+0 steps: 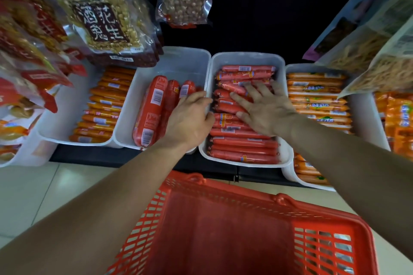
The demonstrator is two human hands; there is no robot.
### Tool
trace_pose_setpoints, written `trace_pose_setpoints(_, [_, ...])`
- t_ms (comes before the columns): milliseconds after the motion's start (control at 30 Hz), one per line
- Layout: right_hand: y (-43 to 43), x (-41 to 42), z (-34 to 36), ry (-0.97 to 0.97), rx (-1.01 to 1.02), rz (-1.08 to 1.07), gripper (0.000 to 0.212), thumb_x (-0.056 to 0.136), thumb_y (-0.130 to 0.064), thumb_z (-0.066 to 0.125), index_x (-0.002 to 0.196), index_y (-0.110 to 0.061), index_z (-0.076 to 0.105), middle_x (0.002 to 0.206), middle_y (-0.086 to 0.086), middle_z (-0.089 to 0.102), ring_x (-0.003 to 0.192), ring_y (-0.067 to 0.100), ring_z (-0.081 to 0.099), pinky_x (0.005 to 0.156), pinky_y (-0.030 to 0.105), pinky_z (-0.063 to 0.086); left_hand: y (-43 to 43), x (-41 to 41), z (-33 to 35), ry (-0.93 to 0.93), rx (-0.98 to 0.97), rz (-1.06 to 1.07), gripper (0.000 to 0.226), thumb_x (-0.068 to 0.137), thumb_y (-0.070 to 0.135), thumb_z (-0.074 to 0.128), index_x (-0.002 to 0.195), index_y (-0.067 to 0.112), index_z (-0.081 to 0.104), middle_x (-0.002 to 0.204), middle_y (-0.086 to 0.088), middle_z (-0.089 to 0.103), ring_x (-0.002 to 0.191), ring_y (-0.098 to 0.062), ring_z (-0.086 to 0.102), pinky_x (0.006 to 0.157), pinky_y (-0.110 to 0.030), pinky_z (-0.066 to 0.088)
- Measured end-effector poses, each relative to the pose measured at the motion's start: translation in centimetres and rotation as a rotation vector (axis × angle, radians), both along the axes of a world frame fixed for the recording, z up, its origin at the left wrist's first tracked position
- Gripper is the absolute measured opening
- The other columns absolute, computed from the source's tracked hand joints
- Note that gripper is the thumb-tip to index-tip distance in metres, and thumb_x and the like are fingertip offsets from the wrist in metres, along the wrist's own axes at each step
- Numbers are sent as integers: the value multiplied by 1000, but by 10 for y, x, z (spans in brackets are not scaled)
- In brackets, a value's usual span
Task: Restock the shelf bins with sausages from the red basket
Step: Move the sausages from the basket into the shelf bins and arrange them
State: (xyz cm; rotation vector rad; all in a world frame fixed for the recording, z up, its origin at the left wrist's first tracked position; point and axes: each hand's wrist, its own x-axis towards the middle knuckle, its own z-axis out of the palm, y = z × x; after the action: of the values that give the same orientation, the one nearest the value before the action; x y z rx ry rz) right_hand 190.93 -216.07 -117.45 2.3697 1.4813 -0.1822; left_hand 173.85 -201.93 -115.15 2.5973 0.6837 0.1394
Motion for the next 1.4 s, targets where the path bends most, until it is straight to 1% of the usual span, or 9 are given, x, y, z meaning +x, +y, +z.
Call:
trace_pose_setpoints(133, [-19, 12, 5, 38, 102, -77, 74, 95, -64, 5, 159, -27, 1, 161, 2, 27, 149, 23, 20, 122, 51, 2, -16, 19, 0, -58, -147, 28, 50, 94, 29, 56, 143, 20, 48, 142, 0, 50, 131, -19, 46, 109, -39, 40])
trace_pose_setpoints(333, [-14, 29, 7, 82, 113, -105, 79, 96, -66, 13, 158, -22, -7, 167, 5, -5, 153, 23, -6, 122, 48, -8, -20, 81, -4, -57, -244, 169, 51, 95, 33, 56, 142, 20, 40, 137, -5, 52, 123, -25, 54, 103, -37, 44])
trace_pose_setpoints(467, [5, 42, 2, 66, 60, -122, 84, 93, -72, 12, 158, -24, -10, 168, 4, -3, 154, 24, -5, 122, 50, -7, -13, 126, -17, 36, -329, 351, 57, 98, 32, 53, 145, 7, 33, 145, -15, 47, 128, -33, 51, 108, -40, 40])
trace_pose_setpoints(567, [4, 44, -2, 31, 27, -184, 90, 89, -77, 9, 159, -22, -9, 166, 6, 5, 153, 28, 1, 121, 53, -5, -11, 136, -31, 30, -359, 395, 57, 95, 33, 58, 144, 13, 36, 139, -11, 54, 124, -33, 56, 103, -42, 45])
trace_pose_setpoints(733, [-4, 35, -7, -10, 91, -275, 86, 94, -69, 8, 158, -14, -10, 166, 12, -11, 152, 28, -15, 121, 54, -4, -5, 131, -50, -42, -309, 352, 52, 96, 35, 57, 145, 31, 40, 132, -2, 60, 114, -27, 62, 97, -37, 49])
trace_pose_setpoints(900, [-8, 43, 4, 135, 10, -129, 110, 75, -93, 12, 156, -25, -20, 164, 10, -20, 152, 25, -18, 120, 52, -12, -6, 127, -53, -94, -325, 360, 46, 97, 26, 54, 141, 28, 41, 122, -1, 65, 106, -24, 65, 94, -37, 50])
trace_pose_setpoints(1067, [-13, 35, 1, 78, -4, 21, 100, 76, -88, 0, 155, -30, -20, 164, 10, -22, 151, 27, -21, 119, 54, -15, -20, 117, -66, -124, -131, 321, 51, 100, 27, 41, 150, 21, 33, 150, -3, 45, 126, -25, 54, 106, -37, 43])
trace_pose_setpoints(1233, [-16, 27, 3, 101, -96, 34, 85, 85, -80, -1, 154, -35, -21, 164, 8, -21, 152, 26, -15, 118, 54, -16, -21, 100, -70, -11, -231, 231, 58, 102, 23, 37, 157, 23, 19, 163, 0, 24, 139, -26, 42, 112, -41, 39])
trace_pose_setpoints(1400, [-12, 26, 1, 13, -70, -51, 81, 88, -77, -2, 155, -34, -17, 166, 7, -13, 153, 30, -9, 118, 57, -12, -7, 115, -55, -67, -505, 285, 51, 100, 16, 42, 147, 34, 36, 128, 1, 60, 96, -18, 64, 86, -32, 53])
